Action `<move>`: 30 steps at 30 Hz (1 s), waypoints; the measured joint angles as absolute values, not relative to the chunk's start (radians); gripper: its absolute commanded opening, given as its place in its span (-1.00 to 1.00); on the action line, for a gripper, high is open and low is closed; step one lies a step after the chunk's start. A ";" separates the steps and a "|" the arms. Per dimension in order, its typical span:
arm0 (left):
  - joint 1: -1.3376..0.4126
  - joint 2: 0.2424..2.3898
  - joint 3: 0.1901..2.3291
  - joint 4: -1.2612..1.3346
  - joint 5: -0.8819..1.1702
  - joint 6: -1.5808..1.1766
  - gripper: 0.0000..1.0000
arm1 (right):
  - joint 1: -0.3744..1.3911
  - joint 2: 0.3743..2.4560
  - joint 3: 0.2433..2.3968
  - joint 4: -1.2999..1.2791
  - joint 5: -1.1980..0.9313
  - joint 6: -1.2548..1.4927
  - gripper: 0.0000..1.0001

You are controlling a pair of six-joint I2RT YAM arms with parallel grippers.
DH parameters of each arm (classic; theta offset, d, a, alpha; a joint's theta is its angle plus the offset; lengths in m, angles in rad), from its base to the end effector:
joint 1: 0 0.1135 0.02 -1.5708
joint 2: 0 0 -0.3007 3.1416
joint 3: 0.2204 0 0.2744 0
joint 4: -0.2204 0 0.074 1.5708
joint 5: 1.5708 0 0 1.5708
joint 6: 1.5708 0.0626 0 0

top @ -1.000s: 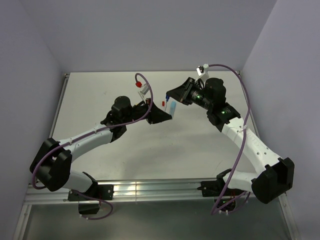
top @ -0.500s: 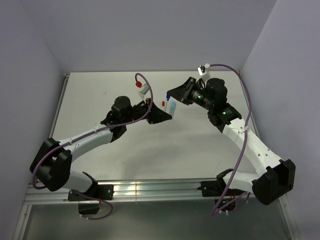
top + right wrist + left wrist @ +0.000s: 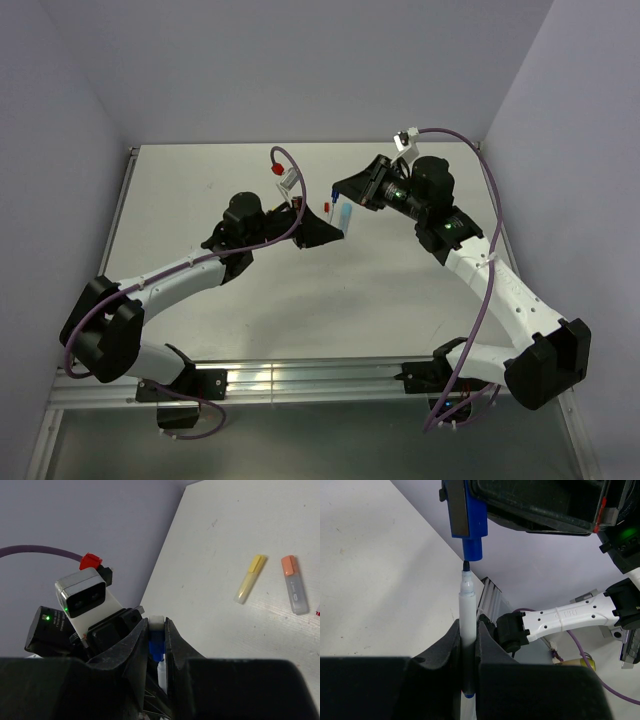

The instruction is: Insert the pens into the pen caps

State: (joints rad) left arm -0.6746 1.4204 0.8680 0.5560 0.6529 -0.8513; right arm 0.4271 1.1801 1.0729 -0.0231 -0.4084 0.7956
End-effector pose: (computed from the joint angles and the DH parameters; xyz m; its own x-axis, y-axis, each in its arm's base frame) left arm 0.2559 -0.2534 0.3218 -0.7281 -0.1827 -0.6606 0.6417 0.1571 -0.7507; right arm 0.2705 0.1504 0.4055 -0.6103 0.4425 -0.6571 -0.4324 0.5089 0.7443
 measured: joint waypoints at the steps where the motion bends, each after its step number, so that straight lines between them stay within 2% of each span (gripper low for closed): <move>1: -0.675 1.420 0.868 0.556 0.653 -0.851 -1.00 | 0.429 1.180 1.073 -0.023 -0.409 0.796 -1.00; 30: -0.670 1.407 0.868 0.530 0.646 -0.825 -0.99 | 0.463 1.180 1.073 -0.048 -0.348 0.772 -1.00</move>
